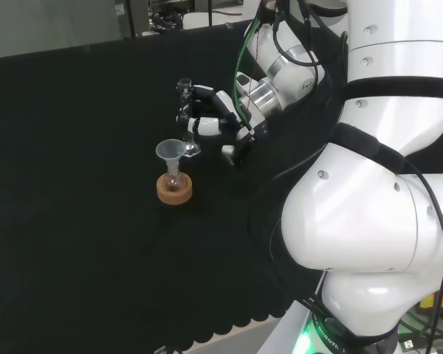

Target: Pick up the graduated cylinder.

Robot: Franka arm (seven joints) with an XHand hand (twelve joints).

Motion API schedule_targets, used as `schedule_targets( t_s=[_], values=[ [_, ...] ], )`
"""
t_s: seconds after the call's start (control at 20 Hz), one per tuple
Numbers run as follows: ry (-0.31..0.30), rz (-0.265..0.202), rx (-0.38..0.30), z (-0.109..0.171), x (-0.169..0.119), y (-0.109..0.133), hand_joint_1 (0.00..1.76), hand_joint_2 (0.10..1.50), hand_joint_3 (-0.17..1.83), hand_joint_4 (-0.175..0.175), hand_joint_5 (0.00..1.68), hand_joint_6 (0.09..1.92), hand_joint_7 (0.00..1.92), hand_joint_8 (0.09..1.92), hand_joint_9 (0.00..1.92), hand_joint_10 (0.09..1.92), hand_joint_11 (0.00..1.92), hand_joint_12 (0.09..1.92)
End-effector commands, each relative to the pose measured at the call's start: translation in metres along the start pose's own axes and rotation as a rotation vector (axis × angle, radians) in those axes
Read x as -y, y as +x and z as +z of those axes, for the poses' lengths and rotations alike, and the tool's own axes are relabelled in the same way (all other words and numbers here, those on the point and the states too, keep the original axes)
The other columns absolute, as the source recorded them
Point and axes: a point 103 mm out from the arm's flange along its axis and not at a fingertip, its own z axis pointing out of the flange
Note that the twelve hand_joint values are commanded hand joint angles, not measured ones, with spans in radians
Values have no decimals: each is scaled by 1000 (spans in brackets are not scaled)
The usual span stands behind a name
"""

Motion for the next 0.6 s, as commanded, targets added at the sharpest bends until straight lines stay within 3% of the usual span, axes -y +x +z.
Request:
schedule_targets(
  t_s=[0.05, 0.3, 0.6],
  values=[
    [-3, 3, 1, 1, -1, -1, 1098, 708, 573, 9, 639, 264, 592, 577, 951, 339, 761, 1075],
    [-5, 5, -7, 2, -1, -1, 1131, 744, 591, 9, 590, 456, 603, 572, 988, 283, 796, 1052],
    [-3, 5, -10, 2, -1, 0, 1135, 751, 601, 8, 567, 539, 609, 576, 1005, 267, 811, 1048]
  ],
)
